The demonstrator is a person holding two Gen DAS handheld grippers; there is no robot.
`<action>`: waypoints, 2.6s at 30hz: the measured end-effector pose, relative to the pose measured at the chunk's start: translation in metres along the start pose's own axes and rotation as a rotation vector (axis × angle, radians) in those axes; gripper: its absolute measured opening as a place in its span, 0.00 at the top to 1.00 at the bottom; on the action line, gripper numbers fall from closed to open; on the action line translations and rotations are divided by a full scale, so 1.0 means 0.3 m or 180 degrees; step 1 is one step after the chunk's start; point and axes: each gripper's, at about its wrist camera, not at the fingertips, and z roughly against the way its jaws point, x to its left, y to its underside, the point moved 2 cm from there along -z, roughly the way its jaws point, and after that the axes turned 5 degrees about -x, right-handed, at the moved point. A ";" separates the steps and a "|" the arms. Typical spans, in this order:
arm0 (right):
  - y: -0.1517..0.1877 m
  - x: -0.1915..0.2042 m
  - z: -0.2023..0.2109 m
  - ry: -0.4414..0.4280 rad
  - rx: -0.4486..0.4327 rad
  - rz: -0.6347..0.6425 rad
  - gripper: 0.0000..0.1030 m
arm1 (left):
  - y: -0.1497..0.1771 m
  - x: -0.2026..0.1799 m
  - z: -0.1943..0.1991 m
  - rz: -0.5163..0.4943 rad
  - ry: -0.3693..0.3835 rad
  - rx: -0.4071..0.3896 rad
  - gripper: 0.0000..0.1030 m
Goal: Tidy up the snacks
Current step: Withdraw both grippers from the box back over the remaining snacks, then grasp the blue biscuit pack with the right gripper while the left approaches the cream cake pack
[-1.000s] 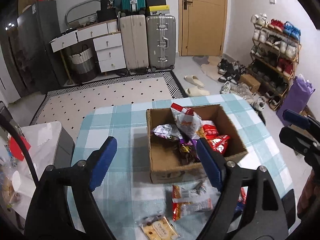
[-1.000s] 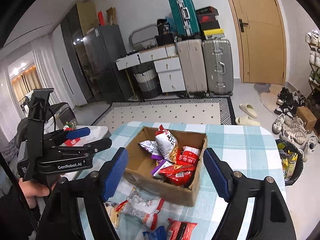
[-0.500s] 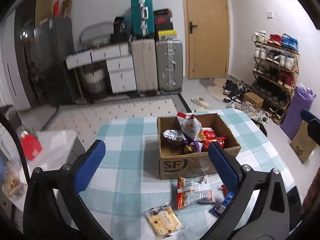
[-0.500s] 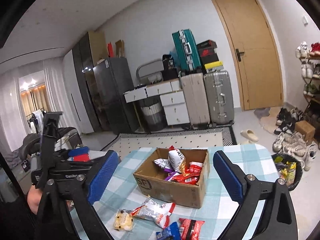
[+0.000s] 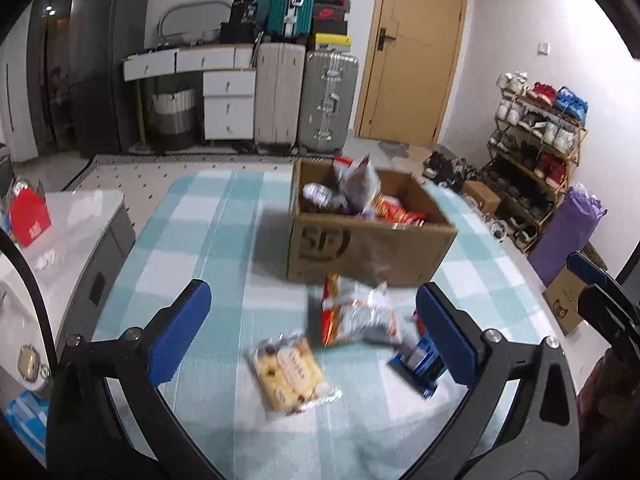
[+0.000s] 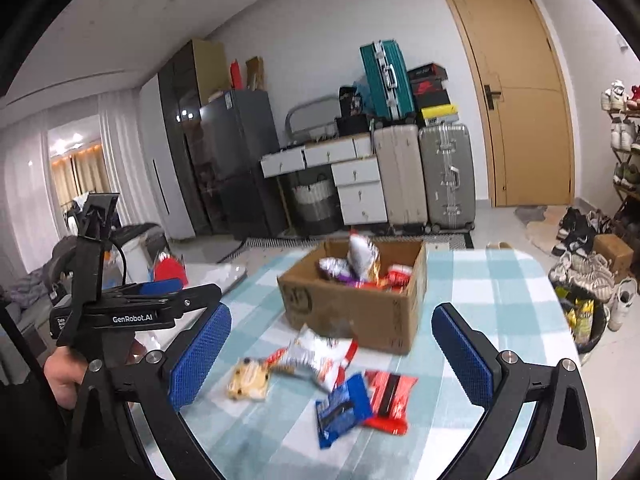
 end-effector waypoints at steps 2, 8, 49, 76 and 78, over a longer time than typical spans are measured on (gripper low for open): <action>0.038 0.003 -0.016 -0.0041 0.0086 -0.0055 0.01 | 0.037 0.015 -0.017 0.0036 -0.0003 0.0051 0.01; 0.158 -0.004 -0.069 -0.0107 0.0282 -0.0300 0.01 | 0.128 0.066 -0.055 0.0186 -0.0089 0.0101 0.01; 0.435 -0.103 -0.421 -0.0262 0.1225 -0.1278 0.28 | 0.361 0.097 -0.272 0.0215 0.0047 0.0644 0.01; 0.424 -0.104 -0.406 -0.0246 0.1131 -0.1092 0.77 | 0.388 0.105 -0.294 0.0354 -0.0010 0.0856 0.01; 0.413 -0.101 -0.389 -0.0167 0.1100 -0.0961 0.77 | 0.381 0.120 -0.299 0.0438 -0.0020 0.0874 0.01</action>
